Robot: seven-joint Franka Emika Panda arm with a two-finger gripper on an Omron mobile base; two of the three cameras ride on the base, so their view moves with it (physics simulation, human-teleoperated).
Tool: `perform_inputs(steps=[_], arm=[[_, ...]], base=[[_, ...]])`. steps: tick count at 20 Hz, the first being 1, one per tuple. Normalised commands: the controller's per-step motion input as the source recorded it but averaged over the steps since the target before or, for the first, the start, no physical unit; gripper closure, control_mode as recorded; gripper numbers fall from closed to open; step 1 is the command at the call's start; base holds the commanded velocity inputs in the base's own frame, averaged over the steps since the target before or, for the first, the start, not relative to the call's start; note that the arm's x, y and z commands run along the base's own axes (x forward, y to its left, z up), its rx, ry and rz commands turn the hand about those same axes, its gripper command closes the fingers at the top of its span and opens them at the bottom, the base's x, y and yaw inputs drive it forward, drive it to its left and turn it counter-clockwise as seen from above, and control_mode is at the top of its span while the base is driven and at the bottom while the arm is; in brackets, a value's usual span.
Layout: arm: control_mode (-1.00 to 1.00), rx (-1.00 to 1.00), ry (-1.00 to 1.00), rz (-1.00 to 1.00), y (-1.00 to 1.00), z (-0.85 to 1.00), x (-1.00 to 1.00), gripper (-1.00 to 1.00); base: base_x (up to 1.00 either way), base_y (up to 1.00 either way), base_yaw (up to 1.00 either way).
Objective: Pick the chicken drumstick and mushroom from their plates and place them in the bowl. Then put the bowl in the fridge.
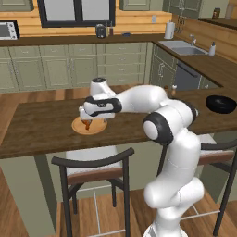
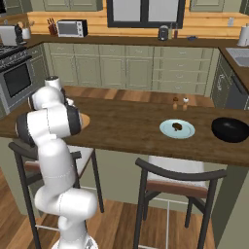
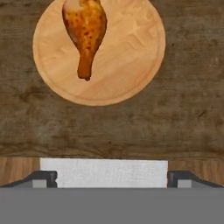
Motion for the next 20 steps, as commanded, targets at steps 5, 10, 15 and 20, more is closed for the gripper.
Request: perform_inputs(steps=[5,10,15,20], arm=[[-1.0,0.0,0.04,0.03,0.15,-0.25,0.38,-1.0],[-1.0,0.0,0.05,0.03,0.06,-0.24,0.44,-1.0],[-1.0,0.0,0.0,0.02,0.11,-0.33,0.32,-1.0],[-1.0,0.0,0.0,0.02,0.0,-0.22,0.34,-1.0]], base=[[0.0,0.0,0.0],[0.0,0.0,0.0],[0.0,0.0,0.0],[0.0,0.0,0.0]])
